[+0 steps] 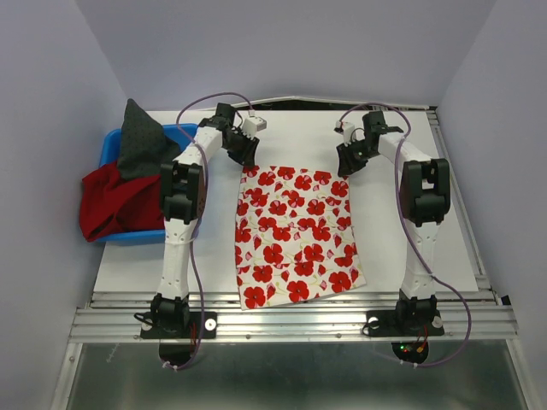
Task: Fold and stack the skirts
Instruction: Flatten the skirt out, then fold the skirt
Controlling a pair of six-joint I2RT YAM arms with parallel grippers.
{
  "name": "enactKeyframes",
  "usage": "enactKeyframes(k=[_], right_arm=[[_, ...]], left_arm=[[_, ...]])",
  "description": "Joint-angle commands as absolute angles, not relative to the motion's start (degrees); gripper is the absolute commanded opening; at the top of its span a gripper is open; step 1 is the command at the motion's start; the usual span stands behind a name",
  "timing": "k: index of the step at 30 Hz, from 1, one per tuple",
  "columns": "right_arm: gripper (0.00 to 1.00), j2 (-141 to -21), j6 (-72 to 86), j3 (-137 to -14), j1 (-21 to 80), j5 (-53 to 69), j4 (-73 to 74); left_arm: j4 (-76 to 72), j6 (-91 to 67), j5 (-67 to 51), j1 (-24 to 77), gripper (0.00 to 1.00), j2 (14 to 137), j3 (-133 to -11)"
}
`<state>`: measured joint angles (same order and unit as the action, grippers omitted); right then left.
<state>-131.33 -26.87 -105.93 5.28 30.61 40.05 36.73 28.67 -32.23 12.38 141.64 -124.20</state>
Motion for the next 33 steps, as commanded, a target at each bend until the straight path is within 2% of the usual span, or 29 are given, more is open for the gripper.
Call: enactKeyframes(k=[1, 15, 17, 20, 21, 23, 33], right_arm=[[0.32, -132.63, -29.18, -104.77, 5.01, 30.76, 42.01], [0.25, -131.57, -31.55, -103.71, 5.01, 32.52, 44.56], [0.22, -130.87, -31.38, -103.19, 5.01, 32.96, 44.21], [0.09, -130.43, -30.33, -102.92, 5.01, 32.78, 43.24], [0.06, -130.52, -30.15, -103.62, 5.01, 32.96, 43.33], [0.01, -130.52, -29.62, -104.32, 5.01, 33.22, 43.68], [0.01, -126.75, -26.55, -107.22, 4.49, 29.89, 40.44]], left_arm=[[37.97, 30.41, -30.85, 11.78, 0.41, 138.43, -122.18], [38.58, 32.6, -32.78, 11.6, 0.22, 136.85, -119.01], [38.5, 32.87, -33.13, 11.6, 0.17, 136.67, -118.3], [38.15, 33.4, -33.57, 11.6, 0.07, 136.06, -117.77], [38.06, 33.49, -33.57, 11.6, 0.0, 136.05, -117.77], [37.97, 33.05, -33.49, 11.69, 0.0, 136.05, -118.38], [34.63, 28.66, -32.43, 11.51, 0.0, 134.91, -126.03]])
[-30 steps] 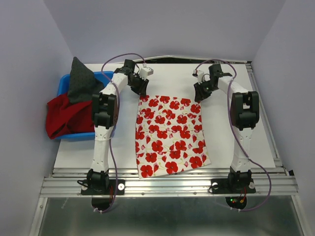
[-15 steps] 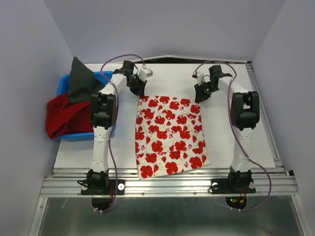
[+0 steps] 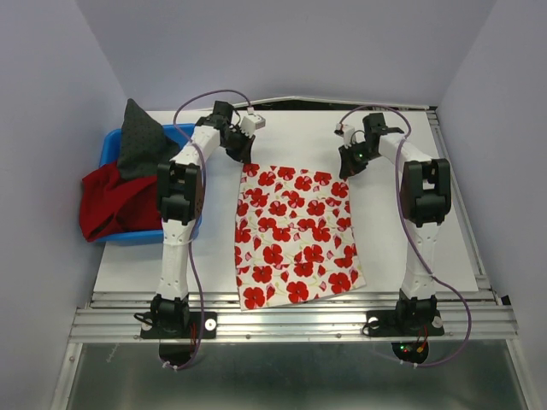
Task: Fold and stack the skirts
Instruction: Fold the skirt
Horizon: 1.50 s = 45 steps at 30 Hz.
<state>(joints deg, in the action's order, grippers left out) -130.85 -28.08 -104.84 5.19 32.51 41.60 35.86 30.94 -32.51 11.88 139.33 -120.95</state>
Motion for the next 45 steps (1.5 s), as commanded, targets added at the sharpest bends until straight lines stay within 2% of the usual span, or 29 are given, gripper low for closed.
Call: enactKeyframes(k=[1, 11, 19, 25, 28, 36, 41, 45], right_arm=[[0.01, -126.56, -26.19, -107.66, 4.48, 28.84, 39.82], [0.01, -123.67, -25.66, -110.66, 3.25, 25.93, 38.85], [0.01, -116.2, -26.54, -107.94, 3.25, 27.07, 38.23], [0.01, -109.7, -29.35, -99.94, 3.25, 29.08, 38.67], [0.01, -106.01, -29.97, -94.76, 3.25, 31.64, 38.85], [0.01, -95.72, -32.61, -79.65, 3.78, 34.54, 38.94], [0.01, -92.81, -32.7, -67.71, 5.44, 33.49, 35.34], [0.01, -93.86, -31.82, -63.46, 6.06, 32.26, 31.91]], left_arm=[[33.5, 28.3, -32.17, 11.51, 0.0, 134.83, -126.64], [26.28, 26.28, -30.41, 11.25, 0.0, 131.23, -128.76], [21.88, 28.65, -32.17, 11.25, 0.0, 119.72, -118.66], [21.01, 32.16, -34.01, 11.34, 0.0, 109.26, -105.32], [18.64, 32.87, -35.24, 11.42, 0.0, 102.67, -92.69], [15.91, 35.24, -36.47, 12.04, 0.0, 87.56, -70.95], [15.65, 36.03, -36.04, 12.74, 0.0, 84.47, -61.55], [13.98, 35.07, -33.93, 14.24, 0.0, 85.07, -56.87]])
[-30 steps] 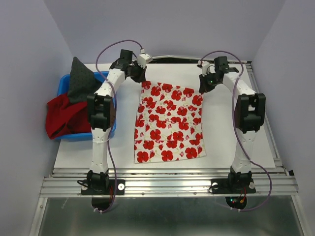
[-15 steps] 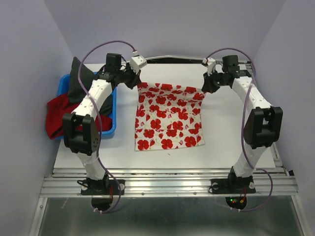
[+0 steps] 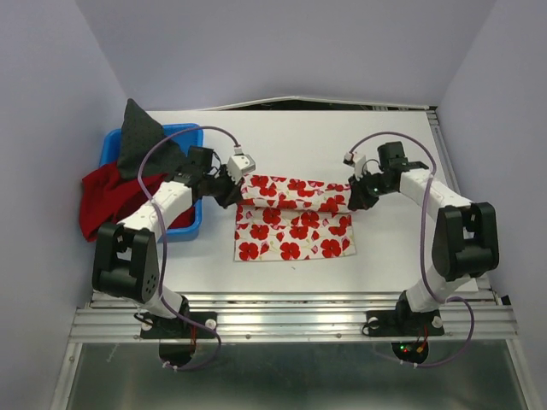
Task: Fold and stack the skirts
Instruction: Fold the skirt
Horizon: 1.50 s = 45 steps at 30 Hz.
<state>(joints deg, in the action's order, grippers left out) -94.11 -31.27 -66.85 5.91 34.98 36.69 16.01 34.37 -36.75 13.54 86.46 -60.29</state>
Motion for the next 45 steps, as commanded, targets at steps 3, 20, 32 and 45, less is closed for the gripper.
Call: enactKeyframes(k=[3, 20, 32, 45], right_arm=[[0.01, -95.18, -31.29, -62.93, 6.06, 31.99, 31.47], [0.01, -93.17, -31.11, -72.86, 6.06, 30.15, 38.04], [0.01, -86.14, -37.09, -67.24, 8.61, 28.83, 44.73], [0.01, -84.55, -36.74, -48.26, 18.37, 20.92, 32.7]], left_arm=[[13.8, 33.93, -33.57, 14.59, 0.0, 86.91, -55.46], [22.13, 33.22, -30.23, 14.85, 0.0, 86.4, -67.67], [33.22, 40.95, -27.95, 17.58, 0.0, 75.42, -62.5], [27.6, 40.26, -23.65, 29.43, 0.0, 75.31, -42.55]])
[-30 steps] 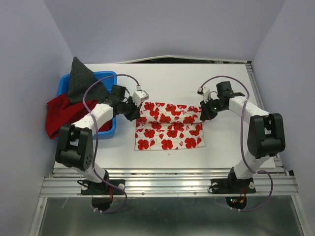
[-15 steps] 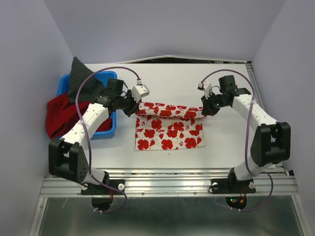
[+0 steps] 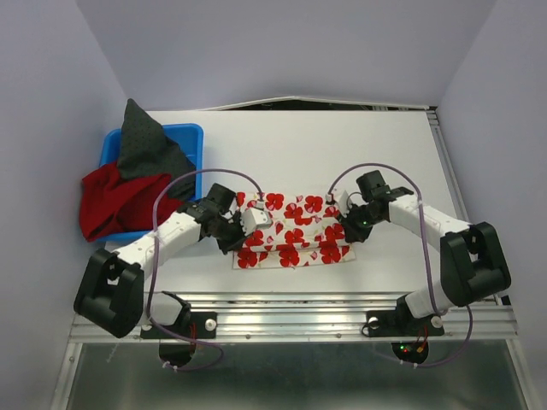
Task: Fold and stack the skirts
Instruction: Fold the skirt
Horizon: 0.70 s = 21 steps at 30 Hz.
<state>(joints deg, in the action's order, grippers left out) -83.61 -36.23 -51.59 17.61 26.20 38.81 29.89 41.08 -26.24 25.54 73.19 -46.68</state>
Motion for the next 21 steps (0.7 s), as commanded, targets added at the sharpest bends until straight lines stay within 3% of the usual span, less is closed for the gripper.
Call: enactKeyframes(k=[1, 14, 21], right_arm=[[0.01, -85.16, -36.74, -47.9, 18.37, 20.57, 32.0], [0.01, -84.2, -36.04, -47.63, 18.9, 21.18, 32.17], [0.01, -82.62, -35.24, -55.79, 18.9, 21.44, 37.33]], left_arm=[[27.34, 40.08, -22.25, 30.57, 0.0, 76.19, -42.45], [27.69, 41.75, -19.95, 31.29, 0.0, 76.73, -41.92], [32.51, 40.96, -21.08, 31.29, 0.0, 76.12, -51.13]])
